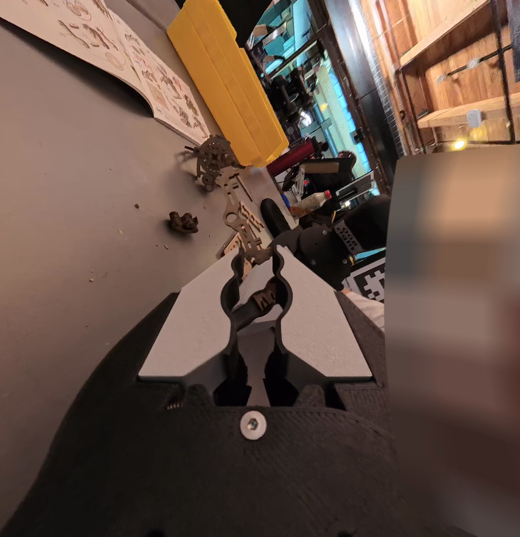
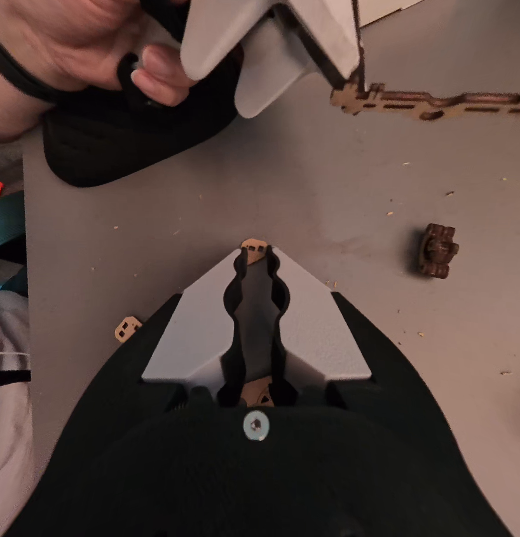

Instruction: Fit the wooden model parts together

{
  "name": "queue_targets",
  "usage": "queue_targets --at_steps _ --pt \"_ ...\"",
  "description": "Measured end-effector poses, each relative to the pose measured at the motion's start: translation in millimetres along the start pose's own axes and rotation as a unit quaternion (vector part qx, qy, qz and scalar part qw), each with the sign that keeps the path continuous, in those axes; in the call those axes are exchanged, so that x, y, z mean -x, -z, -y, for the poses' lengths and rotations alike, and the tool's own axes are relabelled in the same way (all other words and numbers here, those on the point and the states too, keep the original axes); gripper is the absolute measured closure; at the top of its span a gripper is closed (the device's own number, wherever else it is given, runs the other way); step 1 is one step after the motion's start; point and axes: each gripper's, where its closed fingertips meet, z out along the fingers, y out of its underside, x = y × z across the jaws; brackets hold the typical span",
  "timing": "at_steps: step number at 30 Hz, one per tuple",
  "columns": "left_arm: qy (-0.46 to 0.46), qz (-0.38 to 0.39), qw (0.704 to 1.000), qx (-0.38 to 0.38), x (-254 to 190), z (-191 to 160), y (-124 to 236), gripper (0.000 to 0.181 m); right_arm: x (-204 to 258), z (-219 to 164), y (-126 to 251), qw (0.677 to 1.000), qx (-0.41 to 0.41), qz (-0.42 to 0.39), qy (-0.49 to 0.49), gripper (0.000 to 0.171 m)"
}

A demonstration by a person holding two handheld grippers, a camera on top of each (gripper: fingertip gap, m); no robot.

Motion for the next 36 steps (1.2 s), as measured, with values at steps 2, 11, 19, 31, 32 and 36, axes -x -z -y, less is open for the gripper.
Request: queue_targets --at_steps 2,11,19,31,32,36 --pt "-0.012 0.02 0.999 0.028 4 -5 0 0.164 1 -1 1 1.0 0.001 0.003 0.015 0.159" --pt "-0.255 0.198 0.933 0.16 32 -22 7 0.164 6 4 16 0.971 -0.016 -0.046 0.236 0.171" --pt "-0.255 0.206 0.93 0.168 39 -21 11 0.164 9 -5 13 0.964 0.001 -0.031 0.264 0.171" --pt "-0.257 0.185 0.932 0.178 32 -29 4 0.164 4 -12 24 0.964 0.028 0.103 0.244 0.141" --pt "-0.255 0.183 0.932 0.18 32 -30 4 0.164 2 -15 22 0.964 0.037 0.102 0.244 0.141" --pt "-0.251 0.182 0.933 0.183 33 -32 2 0.164 1 -18 18 0.967 0.061 0.118 0.216 0.153"
